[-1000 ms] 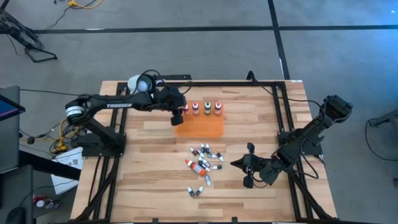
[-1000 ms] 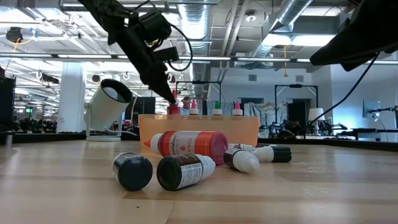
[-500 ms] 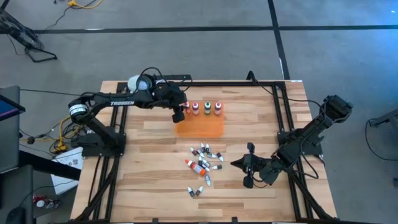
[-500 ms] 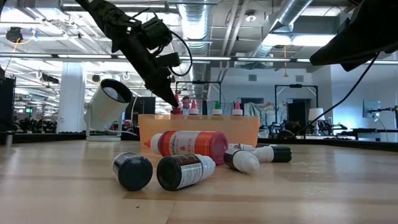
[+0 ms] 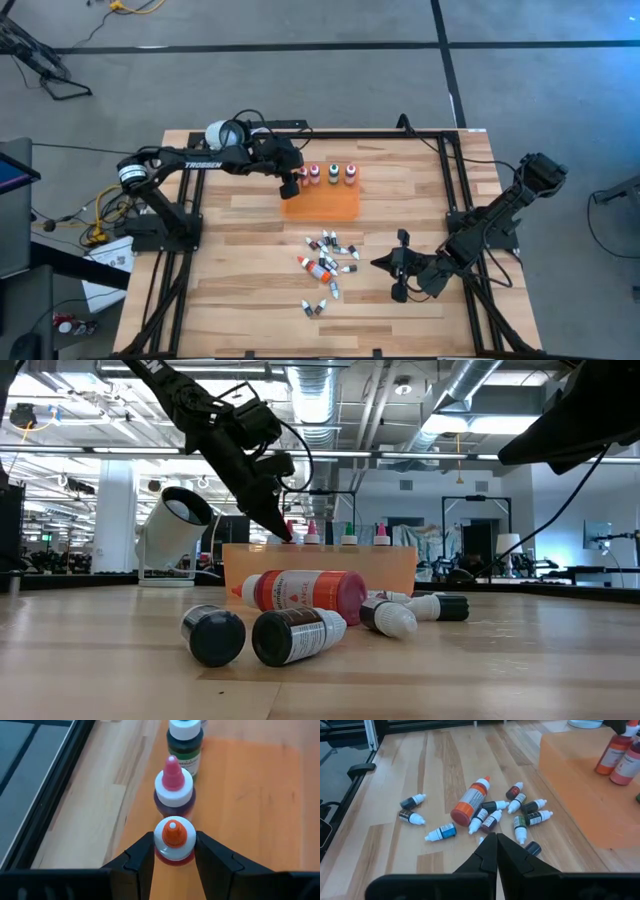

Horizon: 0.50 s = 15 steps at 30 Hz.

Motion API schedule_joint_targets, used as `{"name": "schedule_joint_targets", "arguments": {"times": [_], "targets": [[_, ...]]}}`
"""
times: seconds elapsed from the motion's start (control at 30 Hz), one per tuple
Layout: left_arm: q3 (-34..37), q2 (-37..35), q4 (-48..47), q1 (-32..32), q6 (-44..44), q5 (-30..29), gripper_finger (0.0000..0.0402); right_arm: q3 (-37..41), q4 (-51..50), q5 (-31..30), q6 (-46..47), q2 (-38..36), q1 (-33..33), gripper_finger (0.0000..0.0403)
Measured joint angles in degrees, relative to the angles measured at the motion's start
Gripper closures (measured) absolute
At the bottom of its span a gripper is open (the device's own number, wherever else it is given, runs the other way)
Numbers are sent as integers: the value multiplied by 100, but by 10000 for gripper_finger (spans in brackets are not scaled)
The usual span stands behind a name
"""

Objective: Pick & Place food coloring
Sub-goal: Put the big orange food coloring bottle into the orange bin

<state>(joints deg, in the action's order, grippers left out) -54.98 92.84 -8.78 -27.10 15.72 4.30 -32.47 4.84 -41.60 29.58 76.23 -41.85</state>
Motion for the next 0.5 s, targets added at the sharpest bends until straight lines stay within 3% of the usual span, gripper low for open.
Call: {"name": "schedule_joint_targets", "arguments": {"times": [0.5], "targets": [[17,17,253,-28,1,-90,283,0,-9,0,-2,0,0,402]]}}
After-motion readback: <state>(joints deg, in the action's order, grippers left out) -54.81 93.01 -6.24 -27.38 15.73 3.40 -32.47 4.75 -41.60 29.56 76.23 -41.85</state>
